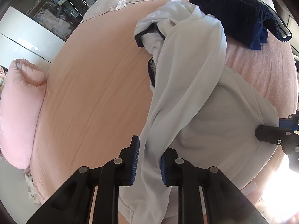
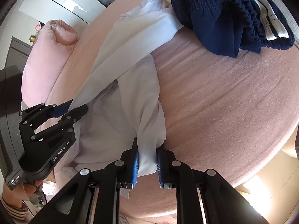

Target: Fold clothes

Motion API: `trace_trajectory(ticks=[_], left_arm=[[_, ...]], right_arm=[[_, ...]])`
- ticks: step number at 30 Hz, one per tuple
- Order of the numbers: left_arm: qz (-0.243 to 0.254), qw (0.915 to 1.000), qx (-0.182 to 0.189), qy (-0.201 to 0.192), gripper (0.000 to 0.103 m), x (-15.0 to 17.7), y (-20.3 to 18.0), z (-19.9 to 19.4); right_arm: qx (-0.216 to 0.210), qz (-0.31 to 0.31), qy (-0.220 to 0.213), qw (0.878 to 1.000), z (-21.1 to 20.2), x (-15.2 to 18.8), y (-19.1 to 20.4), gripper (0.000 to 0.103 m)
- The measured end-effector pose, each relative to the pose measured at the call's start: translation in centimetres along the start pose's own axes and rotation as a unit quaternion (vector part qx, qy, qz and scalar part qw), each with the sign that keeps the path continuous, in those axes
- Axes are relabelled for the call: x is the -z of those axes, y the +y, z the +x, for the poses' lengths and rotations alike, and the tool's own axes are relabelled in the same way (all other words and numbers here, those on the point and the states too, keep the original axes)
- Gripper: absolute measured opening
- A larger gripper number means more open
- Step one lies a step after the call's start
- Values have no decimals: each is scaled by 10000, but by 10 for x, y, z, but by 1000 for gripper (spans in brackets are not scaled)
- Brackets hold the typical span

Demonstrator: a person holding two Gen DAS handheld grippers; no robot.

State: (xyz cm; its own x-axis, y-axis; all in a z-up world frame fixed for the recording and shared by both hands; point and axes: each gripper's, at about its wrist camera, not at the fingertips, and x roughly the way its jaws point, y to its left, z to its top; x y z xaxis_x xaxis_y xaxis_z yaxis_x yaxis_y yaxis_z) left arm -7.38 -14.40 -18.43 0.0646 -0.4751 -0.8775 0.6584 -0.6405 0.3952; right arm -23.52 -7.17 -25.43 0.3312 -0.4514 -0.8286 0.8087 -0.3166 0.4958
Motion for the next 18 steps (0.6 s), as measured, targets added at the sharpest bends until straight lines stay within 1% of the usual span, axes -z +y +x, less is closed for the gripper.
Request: trace_trajectory(ticks=[5, 10, 12, 13, 18], left_arm=[[-186, 9997, 129, 76, 17, -6, 11, 6], [-195, 9997, -3, 144, 17, -1, 11, 6], [-262, 9995, 50, 181, 17, -2, 18, 11], [-285, 9994, 75, 190, 17, -8, 27, 19], [-355, 9991, 56, 204, 17, -3, 29, 18]], right_arm=[[212, -185, 0, 9996, -3, -1, 7, 14], [457, -306, -10, 9985, -6, -3, 12, 14], [509, -332, 7, 9982, -7, -3, 10, 14], [517, -315, 12, 9982, -8, -3, 8, 14], [591, -308, 13, 9978, -10, -5, 4, 13]])
